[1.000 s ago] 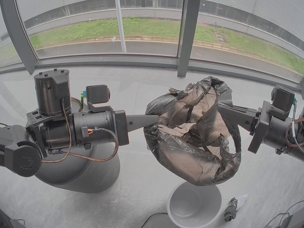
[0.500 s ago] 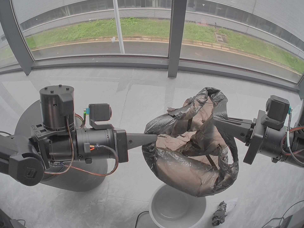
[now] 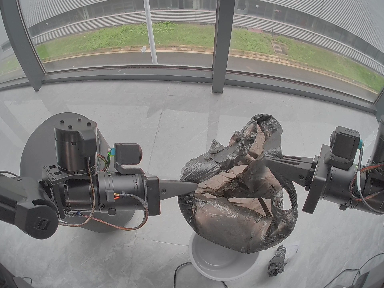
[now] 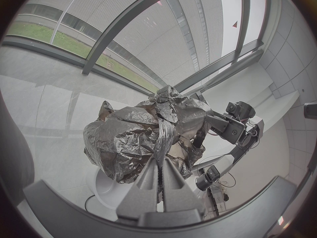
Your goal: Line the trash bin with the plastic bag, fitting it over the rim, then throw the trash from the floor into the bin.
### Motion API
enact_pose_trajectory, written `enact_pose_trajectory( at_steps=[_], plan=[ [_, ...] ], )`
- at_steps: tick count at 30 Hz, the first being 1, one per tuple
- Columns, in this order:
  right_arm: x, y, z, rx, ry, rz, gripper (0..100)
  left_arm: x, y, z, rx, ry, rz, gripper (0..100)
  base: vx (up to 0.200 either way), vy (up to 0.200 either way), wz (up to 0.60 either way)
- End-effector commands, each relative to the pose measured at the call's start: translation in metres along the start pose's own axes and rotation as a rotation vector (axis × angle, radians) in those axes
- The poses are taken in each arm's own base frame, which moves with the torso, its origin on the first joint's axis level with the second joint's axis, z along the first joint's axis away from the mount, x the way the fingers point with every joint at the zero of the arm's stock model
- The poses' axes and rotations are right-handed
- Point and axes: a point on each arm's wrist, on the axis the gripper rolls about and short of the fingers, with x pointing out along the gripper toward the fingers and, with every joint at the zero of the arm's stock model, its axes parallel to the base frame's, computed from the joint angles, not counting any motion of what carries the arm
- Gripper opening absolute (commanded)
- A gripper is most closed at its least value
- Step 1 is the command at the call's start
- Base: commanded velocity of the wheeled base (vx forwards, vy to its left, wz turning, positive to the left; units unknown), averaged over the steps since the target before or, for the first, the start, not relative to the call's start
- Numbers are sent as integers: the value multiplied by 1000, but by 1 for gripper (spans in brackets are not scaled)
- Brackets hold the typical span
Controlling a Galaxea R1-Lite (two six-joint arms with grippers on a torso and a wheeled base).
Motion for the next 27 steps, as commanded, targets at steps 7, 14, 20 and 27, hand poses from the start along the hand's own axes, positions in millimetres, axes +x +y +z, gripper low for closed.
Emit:
enact_pose_trajectory(
  at_steps=[7, 14, 20, 27],
  plan=[
    [-1, -1, -9, 7, 32, -4, 0, 7, 7, -4, -8, 5, 2, 0, -200, 0, 0],
    [-2, -1, -16, 15, 79, -7, 0, 12, 17, -20, -36, 56, -21, 0, -200, 0, 0],
    [0, -4, -29, 25, 129, -16, 0, 25, 38, -34, -34, 40, -14, 0, -133, 0, 0],
    [12, -10, -45, 45, 200, 9, 0, 46, 71, -48, -13, -6, -8, 0, 0, 0, 0]
  ],
)
